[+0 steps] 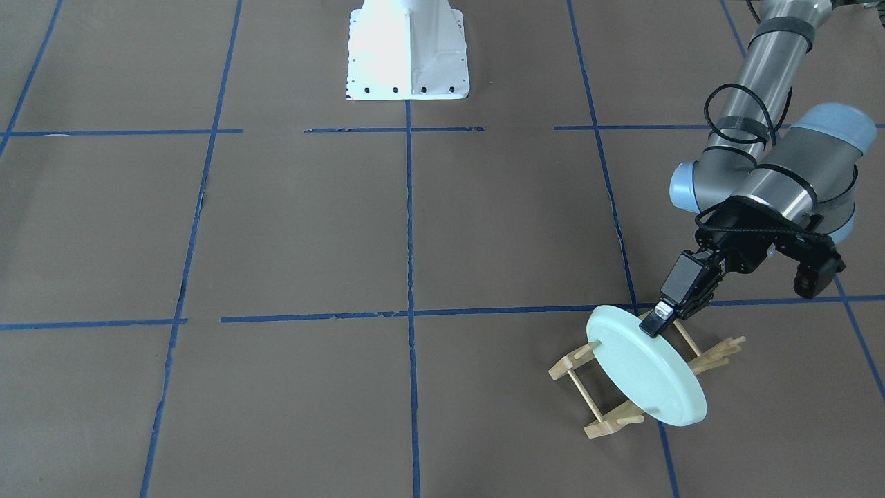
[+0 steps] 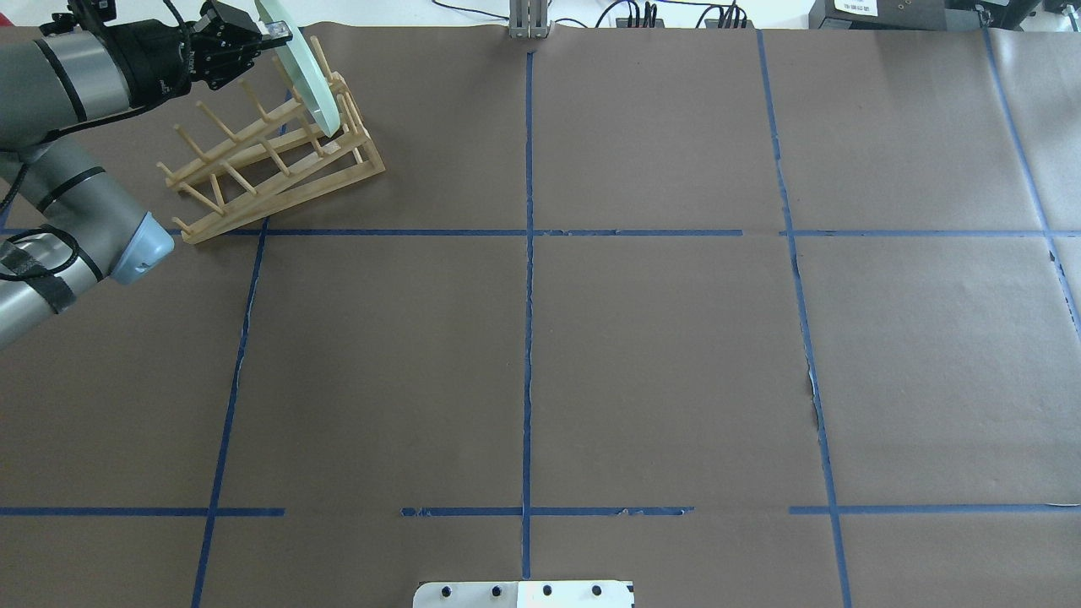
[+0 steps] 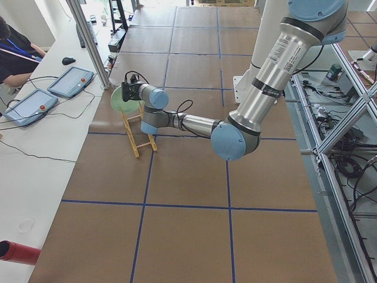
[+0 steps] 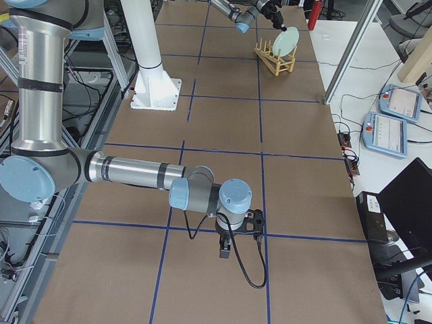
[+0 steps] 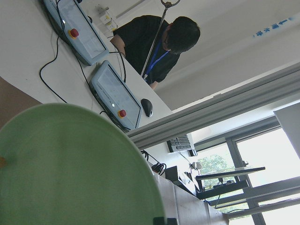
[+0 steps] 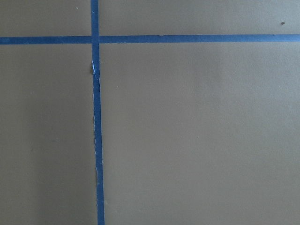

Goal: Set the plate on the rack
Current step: 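Lower the plate between the rack pegs with the left gripper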

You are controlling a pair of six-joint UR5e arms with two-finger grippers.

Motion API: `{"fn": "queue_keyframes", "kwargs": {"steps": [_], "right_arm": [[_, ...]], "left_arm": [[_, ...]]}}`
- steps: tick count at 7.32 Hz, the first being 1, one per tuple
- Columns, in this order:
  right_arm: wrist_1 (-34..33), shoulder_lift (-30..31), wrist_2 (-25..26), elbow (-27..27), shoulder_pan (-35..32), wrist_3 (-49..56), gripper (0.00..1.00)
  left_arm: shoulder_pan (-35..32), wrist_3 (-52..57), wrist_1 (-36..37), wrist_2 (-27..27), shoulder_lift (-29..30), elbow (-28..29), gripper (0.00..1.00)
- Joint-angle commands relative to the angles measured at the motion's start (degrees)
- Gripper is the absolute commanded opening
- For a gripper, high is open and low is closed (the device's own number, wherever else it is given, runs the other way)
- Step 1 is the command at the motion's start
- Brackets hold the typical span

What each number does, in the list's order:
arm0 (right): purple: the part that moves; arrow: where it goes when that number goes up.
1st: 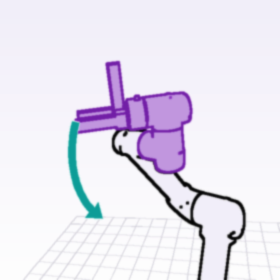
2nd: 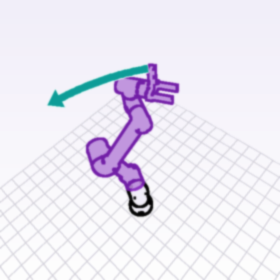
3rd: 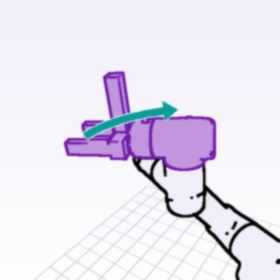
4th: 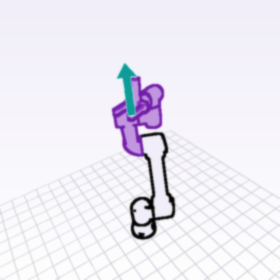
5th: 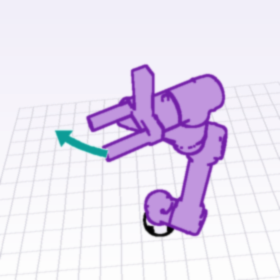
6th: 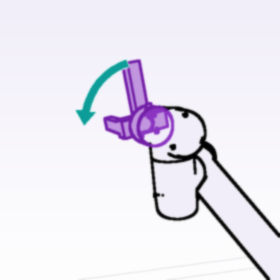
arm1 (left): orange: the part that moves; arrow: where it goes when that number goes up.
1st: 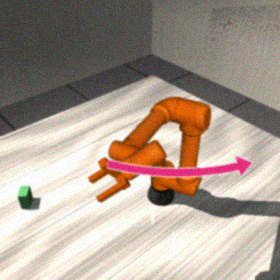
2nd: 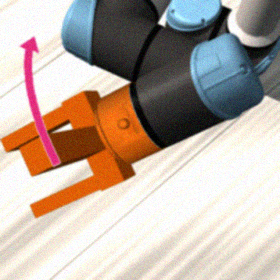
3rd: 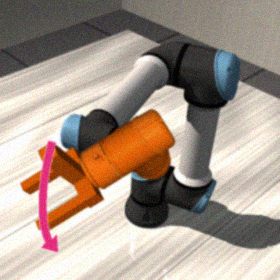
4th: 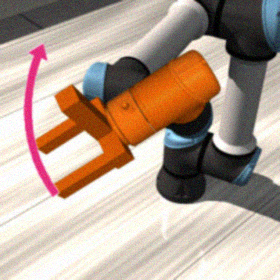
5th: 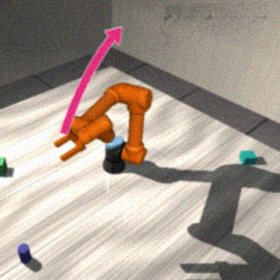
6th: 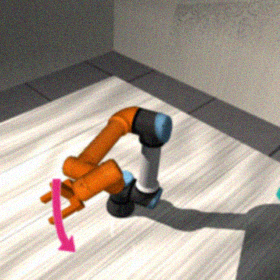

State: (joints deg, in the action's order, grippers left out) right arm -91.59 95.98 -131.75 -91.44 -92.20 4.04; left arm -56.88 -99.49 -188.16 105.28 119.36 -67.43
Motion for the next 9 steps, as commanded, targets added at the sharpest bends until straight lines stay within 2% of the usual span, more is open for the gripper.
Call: {"fn": "queue_keyframes", "kwargs": {"steps": [1, 2, 9], "right_arm": [[0.01, 0.0, 0.0, 0.03, 0.0, 0.0, 1.0], [0.01, 0.0, 0.0, 0.03, 0.0, 0.0, 1.0], [0.01, 0.0, 0.0, 0.03, 0.0, 0.0, 1.0]], "left_arm": [[0.01, -0.09, 0.07, -0.07, 0.08, 0.19, 0.18], [0.1, -0.09, 0.33, -0.51, 0.17, 0.19, 0.99], [-1.48, 1.22, 1.12, 0.19, -0.18, 0.11, 1.0]]}}
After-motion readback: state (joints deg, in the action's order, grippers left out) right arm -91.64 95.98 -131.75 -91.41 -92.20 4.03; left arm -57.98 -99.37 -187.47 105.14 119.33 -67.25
